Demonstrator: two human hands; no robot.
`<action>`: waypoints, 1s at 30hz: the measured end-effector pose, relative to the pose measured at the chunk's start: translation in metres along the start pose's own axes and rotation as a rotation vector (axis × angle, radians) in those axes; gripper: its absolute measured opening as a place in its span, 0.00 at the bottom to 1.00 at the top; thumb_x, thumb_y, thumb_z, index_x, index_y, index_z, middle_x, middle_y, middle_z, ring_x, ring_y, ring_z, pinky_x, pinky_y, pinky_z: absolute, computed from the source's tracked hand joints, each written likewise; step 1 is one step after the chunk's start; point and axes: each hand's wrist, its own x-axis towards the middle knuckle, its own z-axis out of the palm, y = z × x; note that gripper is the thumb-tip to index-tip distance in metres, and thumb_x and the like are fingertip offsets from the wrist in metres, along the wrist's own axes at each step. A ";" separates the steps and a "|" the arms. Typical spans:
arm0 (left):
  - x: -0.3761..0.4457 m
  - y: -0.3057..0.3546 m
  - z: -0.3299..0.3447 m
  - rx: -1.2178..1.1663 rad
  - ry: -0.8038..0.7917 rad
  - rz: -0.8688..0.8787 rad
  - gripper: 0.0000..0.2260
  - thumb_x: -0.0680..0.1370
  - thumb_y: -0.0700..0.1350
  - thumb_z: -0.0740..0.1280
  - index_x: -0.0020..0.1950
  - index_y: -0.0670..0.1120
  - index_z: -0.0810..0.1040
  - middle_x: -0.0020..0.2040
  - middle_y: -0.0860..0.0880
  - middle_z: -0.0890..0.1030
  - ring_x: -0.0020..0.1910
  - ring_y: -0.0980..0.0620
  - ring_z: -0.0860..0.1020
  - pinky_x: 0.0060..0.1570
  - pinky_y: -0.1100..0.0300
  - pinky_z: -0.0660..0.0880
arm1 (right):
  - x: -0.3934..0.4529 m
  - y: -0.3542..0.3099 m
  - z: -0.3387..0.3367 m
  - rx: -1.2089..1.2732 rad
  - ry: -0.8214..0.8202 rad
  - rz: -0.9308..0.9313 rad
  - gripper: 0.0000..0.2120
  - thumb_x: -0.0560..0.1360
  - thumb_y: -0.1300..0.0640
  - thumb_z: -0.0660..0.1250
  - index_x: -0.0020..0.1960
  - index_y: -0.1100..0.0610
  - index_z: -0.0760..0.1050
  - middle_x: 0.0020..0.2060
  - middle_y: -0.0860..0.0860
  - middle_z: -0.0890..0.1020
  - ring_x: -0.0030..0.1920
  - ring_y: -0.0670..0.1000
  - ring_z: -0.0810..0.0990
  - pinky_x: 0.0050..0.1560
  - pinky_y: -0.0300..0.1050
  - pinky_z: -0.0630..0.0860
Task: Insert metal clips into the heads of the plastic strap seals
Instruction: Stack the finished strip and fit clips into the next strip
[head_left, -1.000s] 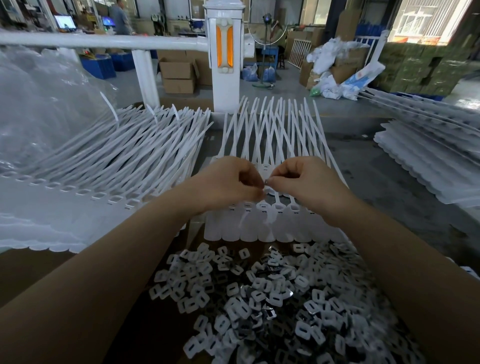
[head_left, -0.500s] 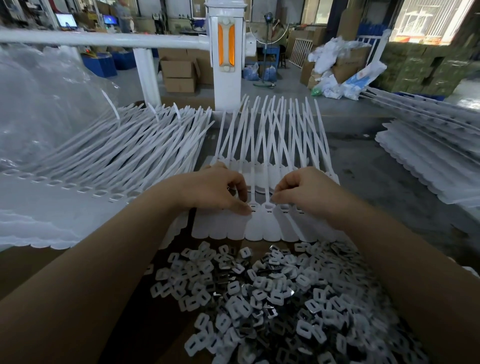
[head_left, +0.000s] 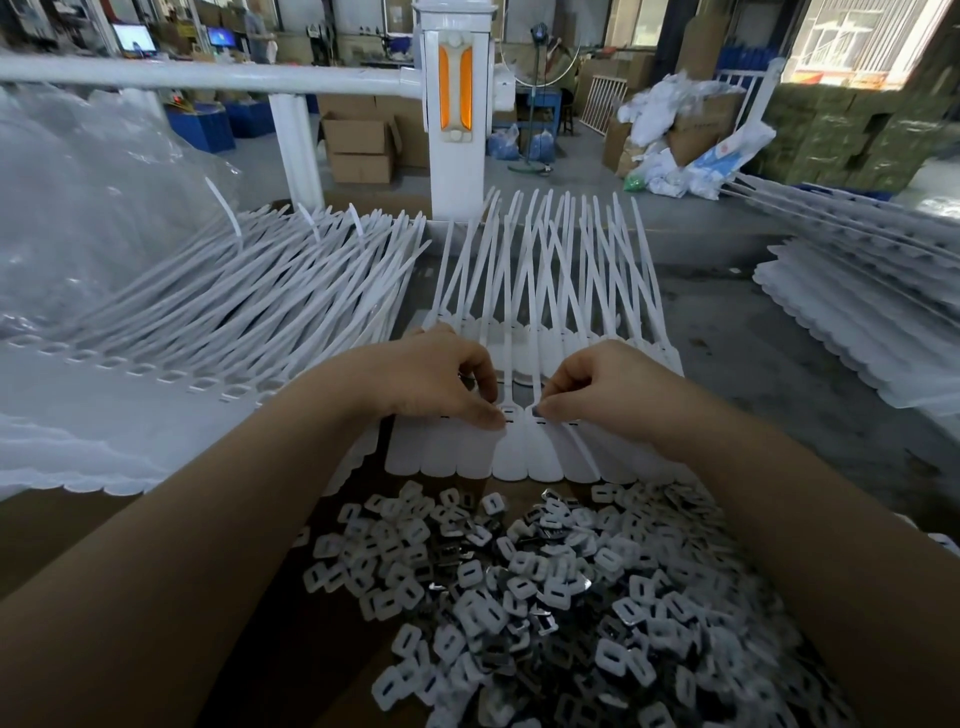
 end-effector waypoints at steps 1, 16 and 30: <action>0.000 0.000 0.000 0.000 0.000 -0.003 0.13 0.68 0.61 0.75 0.47 0.60 0.78 0.51 0.55 0.69 0.51 0.55 0.68 0.45 0.59 0.66 | 0.000 0.000 0.000 0.023 -0.011 0.010 0.03 0.72 0.53 0.74 0.40 0.52 0.83 0.42 0.49 0.84 0.48 0.52 0.82 0.53 0.53 0.79; -0.001 0.000 0.001 -0.005 -0.007 0.012 0.14 0.68 0.61 0.75 0.49 0.59 0.79 0.52 0.55 0.70 0.49 0.58 0.69 0.45 0.60 0.68 | 0.002 0.007 -0.003 0.084 -0.011 -0.062 0.05 0.71 0.57 0.75 0.39 0.48 0.83 0.37 0.46 0.84 0.38 0.42 0.81 0.35 0.34 0.71; -0.003 0.002 -0.001 -0.069 -0.019 -0.001 0.12 0.69 0.58 0.75 0.50 0.59 0.79 0.52 0.56 0.69 0.50 0.59 0.68 0.45 0.62 0.67 | -0.013 -0.022 0.000 -0.084 -0.371 -0.502 0.05 0.71 0.54 0.75 0.45 0.45 0.83 0.37 0.36 0.81 0.36 0.37 0.77 0.40 0.31 0.73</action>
